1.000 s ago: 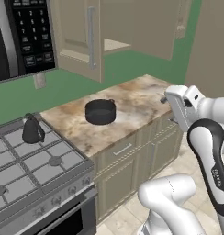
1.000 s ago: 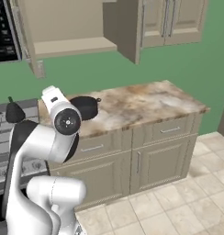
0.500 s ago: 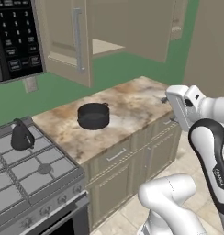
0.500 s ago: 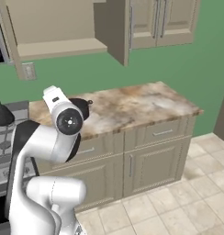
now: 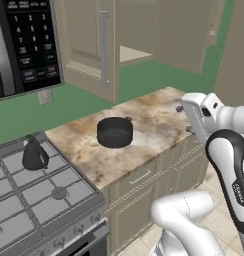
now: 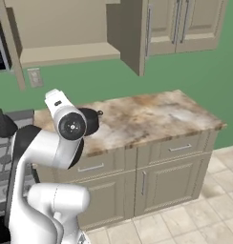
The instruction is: Pick the kettle from the cabinet and place it on a stove burner. Then pick the pot from the counter and place it on another stove burner. Finally, turn both burners on.
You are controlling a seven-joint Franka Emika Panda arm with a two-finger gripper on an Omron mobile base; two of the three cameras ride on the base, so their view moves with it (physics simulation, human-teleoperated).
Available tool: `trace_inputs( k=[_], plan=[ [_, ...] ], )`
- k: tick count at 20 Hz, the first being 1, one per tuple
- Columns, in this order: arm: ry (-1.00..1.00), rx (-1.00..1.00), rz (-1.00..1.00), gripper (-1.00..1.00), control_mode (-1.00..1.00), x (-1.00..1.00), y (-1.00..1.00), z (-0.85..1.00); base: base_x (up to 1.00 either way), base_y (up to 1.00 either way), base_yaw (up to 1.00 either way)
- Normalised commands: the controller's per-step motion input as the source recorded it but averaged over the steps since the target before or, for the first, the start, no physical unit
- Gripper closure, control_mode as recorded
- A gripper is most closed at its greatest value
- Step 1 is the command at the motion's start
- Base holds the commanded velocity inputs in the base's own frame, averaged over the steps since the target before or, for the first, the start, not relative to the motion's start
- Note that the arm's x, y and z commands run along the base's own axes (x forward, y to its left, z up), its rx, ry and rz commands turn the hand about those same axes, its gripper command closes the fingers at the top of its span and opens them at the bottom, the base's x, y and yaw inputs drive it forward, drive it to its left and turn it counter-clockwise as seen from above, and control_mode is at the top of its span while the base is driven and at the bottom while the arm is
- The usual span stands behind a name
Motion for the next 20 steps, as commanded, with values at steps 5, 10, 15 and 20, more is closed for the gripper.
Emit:
trace_inputs(
  k=[5, 10, 15, 20],
  plan=[
    [0.00, 0.00, 0.00, -1.00, 1.00, 0.00, 0.00, 0.00, 0.61, 0.00, 0.15],
    [0.00, 0.00, 0.00, -1.00, 1.00, 0.00, 0.00, 0.00, 0.63, 0.00, 0.15],
    [0.00, 0.00, 0.00, -1.00, 1.00, 0.00, 0.00, 0.00, 0.68, -0.08, 0.17],
    [0.00, 0.00, 0.00, -1.00, 1.00, 0.00, 0.00, 0.00, 0.40, -0.03, 0.11]
  ],
)
